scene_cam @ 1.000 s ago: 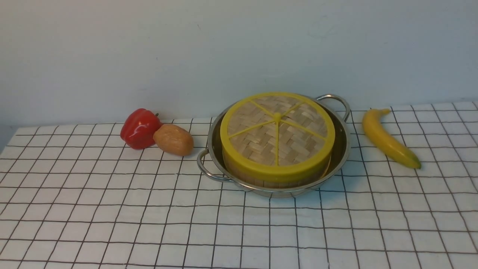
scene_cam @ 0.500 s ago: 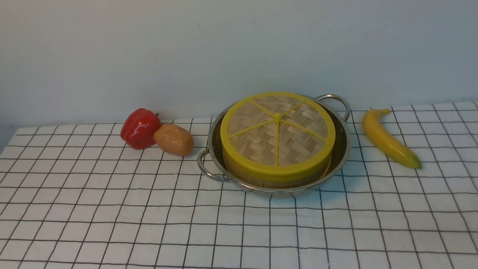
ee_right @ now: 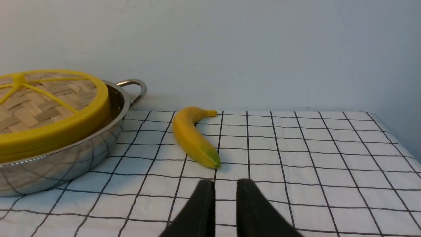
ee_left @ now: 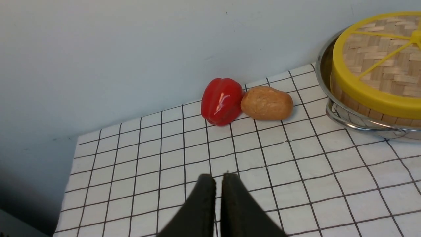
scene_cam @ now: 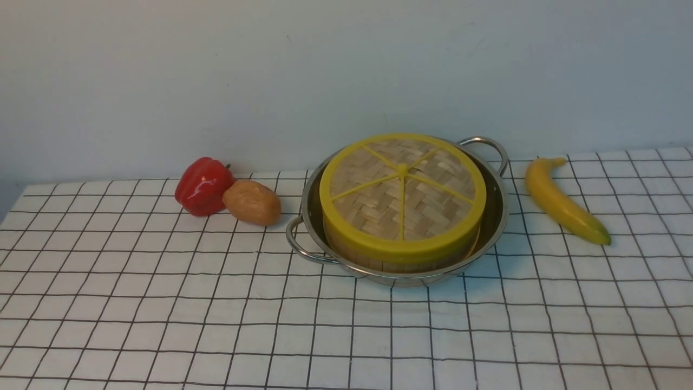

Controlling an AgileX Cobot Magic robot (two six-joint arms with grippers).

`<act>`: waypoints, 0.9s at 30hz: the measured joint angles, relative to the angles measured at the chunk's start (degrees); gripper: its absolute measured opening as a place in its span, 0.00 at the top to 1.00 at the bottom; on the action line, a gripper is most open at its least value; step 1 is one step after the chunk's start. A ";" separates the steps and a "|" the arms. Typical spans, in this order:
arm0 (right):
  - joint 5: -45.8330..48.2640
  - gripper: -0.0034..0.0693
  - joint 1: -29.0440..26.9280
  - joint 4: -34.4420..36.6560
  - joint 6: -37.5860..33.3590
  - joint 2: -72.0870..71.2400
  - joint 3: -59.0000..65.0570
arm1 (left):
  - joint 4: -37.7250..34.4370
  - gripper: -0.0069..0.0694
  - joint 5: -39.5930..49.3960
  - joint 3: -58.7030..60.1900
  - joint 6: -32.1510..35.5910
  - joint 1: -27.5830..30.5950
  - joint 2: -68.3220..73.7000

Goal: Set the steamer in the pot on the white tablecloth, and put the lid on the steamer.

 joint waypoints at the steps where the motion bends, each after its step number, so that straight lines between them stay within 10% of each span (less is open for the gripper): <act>1: 0.05 0.77 0.00 0.39 0.00 0.00 0.00 | 0.00 0.87 0.00 0.00 0.00 0.00 0.00; 19: 0.11 0.71 0.00 0.52 0.33 -0.04 0.05 | 0.14 0.83 -0.07 0.00 0.00 0.30 -0.45; 27: 0.23 0.68 0.03 0.54 0.45 -0.04 0.05 | -6.05 0.81 -7.09 5.20 -2.61 18.62 -2.80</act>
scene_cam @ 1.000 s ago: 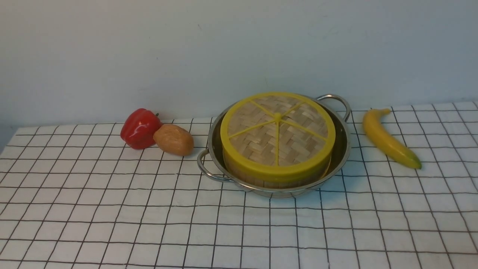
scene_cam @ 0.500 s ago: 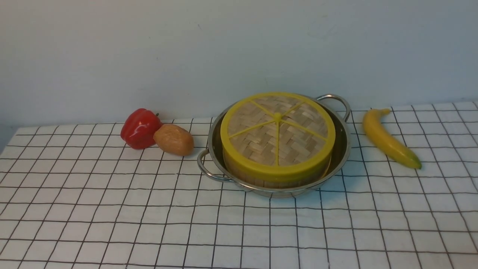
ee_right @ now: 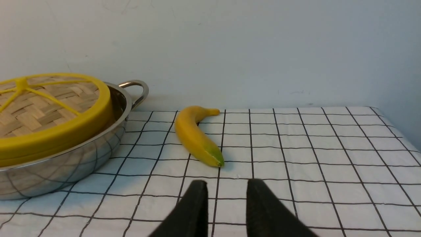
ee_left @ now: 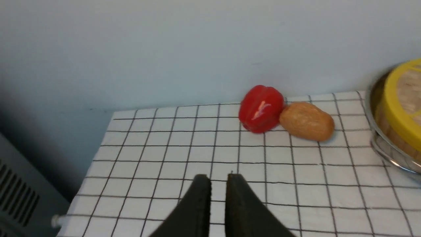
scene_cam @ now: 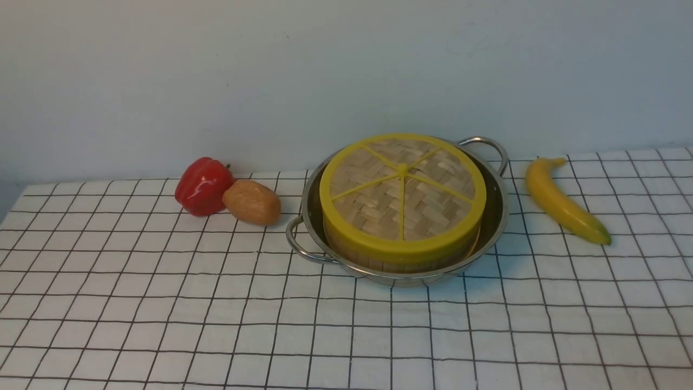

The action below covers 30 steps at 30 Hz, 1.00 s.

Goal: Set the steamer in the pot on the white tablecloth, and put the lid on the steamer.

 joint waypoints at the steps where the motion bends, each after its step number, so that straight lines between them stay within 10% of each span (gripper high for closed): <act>1: 0.00 0.68 0.00 0.00 0.00 0.00 0.00 | -0.45 0.81 -2.28 1.91 -0.13 1.82 -0.48; 13: 0.00 0.63 0.00 0.05 0.00 -0.21 0.00 | -2.81 0.79 -26.14 37.46 -0.75 7.76 -22.10; 30: 0.05 0.62 0.00 0.05 0.06 -0.27 0.00 | -3.84 0.76 -21.16 39.99 -3.58 2.60 -28.11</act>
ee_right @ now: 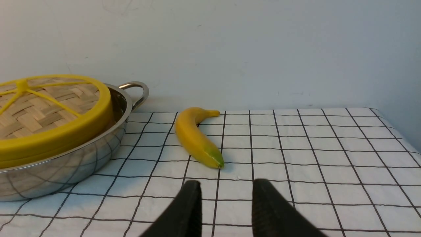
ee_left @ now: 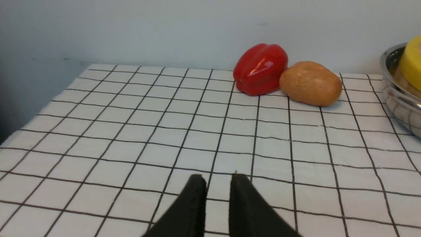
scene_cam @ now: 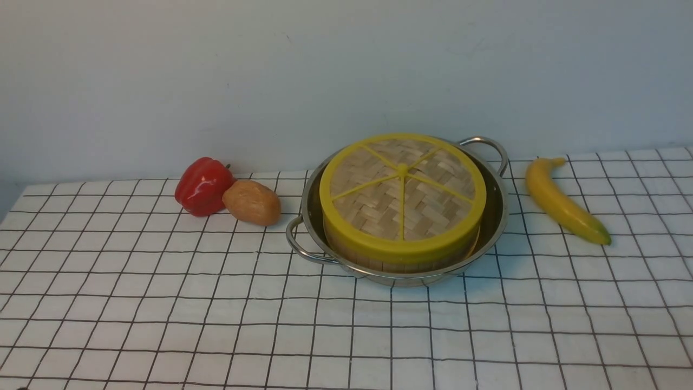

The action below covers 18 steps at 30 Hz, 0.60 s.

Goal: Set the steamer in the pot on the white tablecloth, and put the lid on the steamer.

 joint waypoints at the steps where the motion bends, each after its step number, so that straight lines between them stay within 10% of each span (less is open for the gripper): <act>1: 0.00 0.62 0.00 0.00 0.00 0.00 0.00 | -0.04 0.76 0.04 0.00 0.00 0.00 0.00; 18: 0.00 0.62 0.00 0.01 0.08 0.00 0.00 | -0.17 0.73 0.13 0.00 0.00 0.00 0.00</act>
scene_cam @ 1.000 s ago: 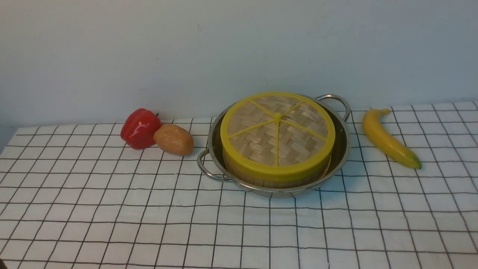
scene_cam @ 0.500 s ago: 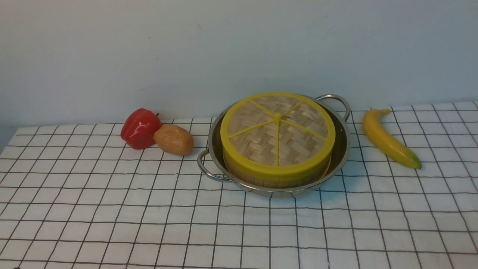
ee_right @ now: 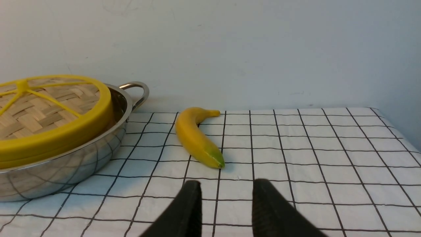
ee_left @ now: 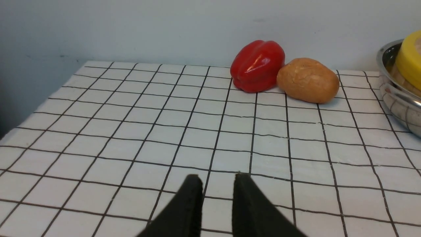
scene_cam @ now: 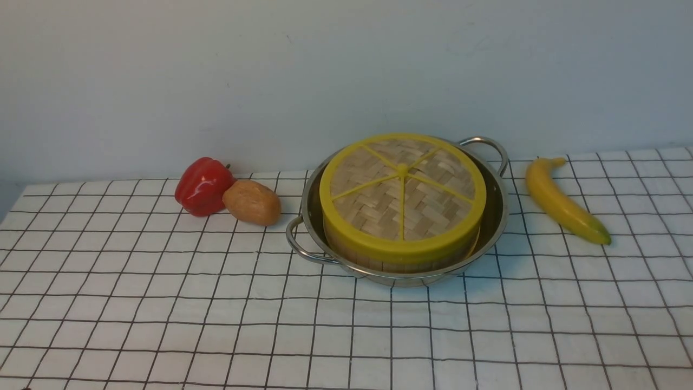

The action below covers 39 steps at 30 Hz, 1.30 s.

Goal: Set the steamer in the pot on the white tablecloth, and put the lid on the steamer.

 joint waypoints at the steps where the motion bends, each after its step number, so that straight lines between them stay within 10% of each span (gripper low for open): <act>1: 0.00 0.62 0.00 0.05 0.00 0.00 0.00 | 0.00 0.73 0.00 0.00 0.00 0.00 0.00; 39: 0.00 0.62 0.00 0.11 0.05 0.00 0.00 | -0.06 0.64 0.04 0.00 0.00 0.00 0.00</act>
